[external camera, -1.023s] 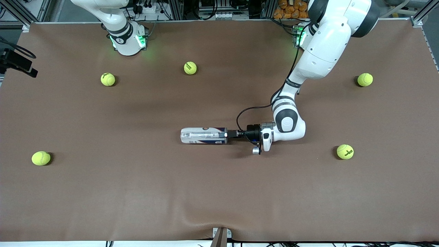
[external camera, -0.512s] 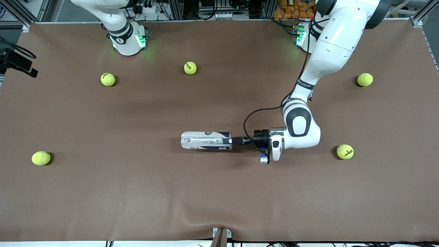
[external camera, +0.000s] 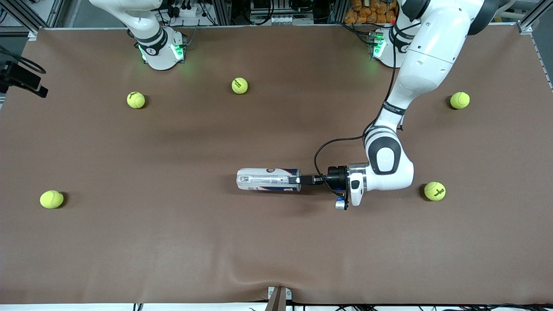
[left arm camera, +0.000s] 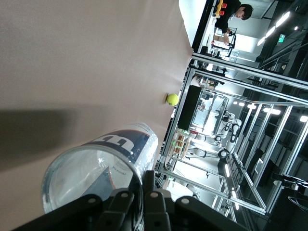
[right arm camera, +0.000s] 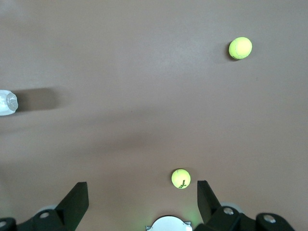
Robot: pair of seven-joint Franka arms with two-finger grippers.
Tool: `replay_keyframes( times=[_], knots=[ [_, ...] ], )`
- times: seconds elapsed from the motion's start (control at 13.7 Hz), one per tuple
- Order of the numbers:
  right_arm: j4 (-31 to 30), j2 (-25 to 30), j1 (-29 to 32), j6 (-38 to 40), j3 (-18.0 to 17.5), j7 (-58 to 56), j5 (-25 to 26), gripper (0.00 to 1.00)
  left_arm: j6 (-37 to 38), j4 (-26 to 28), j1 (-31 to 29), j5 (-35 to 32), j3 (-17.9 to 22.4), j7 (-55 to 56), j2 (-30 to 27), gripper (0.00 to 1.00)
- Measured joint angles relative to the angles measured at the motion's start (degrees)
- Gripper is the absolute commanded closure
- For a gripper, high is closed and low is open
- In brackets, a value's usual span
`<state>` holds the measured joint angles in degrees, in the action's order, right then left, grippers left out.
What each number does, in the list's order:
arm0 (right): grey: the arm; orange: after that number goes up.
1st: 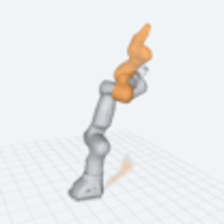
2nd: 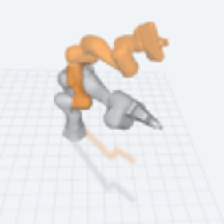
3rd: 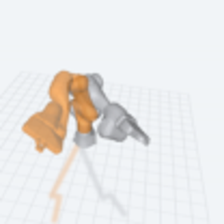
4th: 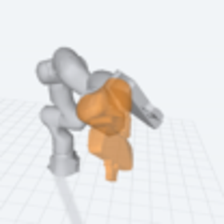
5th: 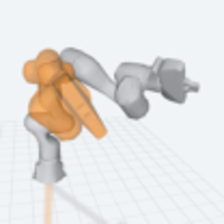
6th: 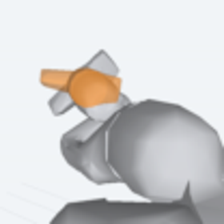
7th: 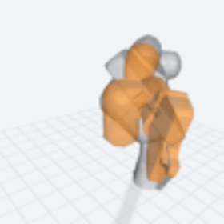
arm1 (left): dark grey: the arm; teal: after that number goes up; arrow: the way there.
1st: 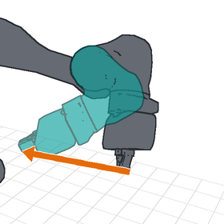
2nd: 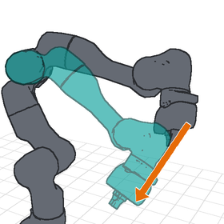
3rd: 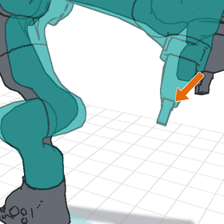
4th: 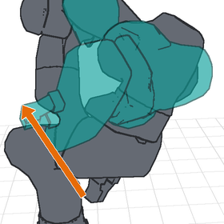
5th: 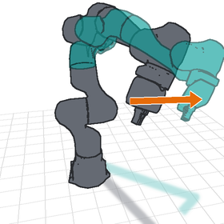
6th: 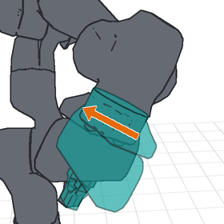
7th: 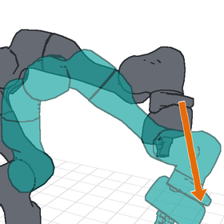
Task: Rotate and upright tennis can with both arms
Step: 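Lift and rotate the can with the left gripper toward upright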
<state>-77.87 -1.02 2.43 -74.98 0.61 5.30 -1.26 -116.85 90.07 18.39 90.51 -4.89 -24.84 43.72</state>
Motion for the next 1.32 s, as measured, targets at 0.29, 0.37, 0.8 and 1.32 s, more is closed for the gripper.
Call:
replay_keyframes(
  times=[0.29,0.37,0.8,1.32],
  knots=[
    [0.0,-0.01,0.0,-0.14,-0.03,0.0,0.0,0.0,0.0,-2.19,-0.24,-4.73,0.0,5.62,-0.16,1.0],
    [0.0,-0.02,0.0,-0.14,-0.05,0.0,0.0,0.0,0.0,-3.05,-0.37,-5.73,0.0,7.24,-0.35,1.0],
    [0.0,-0.05,-0.01,-0.16,-0.29,-0.01,-0.15,0.0,0.06,-4.66,-2.81,-14.84,0.02,17.66,-5.02,1.0],
    [0.0,-0.07,-0.01,-0.16,-0.27,-0.01,-0.15,0.0,0.07,-8.68,-1.5,-32.37,-0.61,36.31,-9.28,1.0]
  ],
)
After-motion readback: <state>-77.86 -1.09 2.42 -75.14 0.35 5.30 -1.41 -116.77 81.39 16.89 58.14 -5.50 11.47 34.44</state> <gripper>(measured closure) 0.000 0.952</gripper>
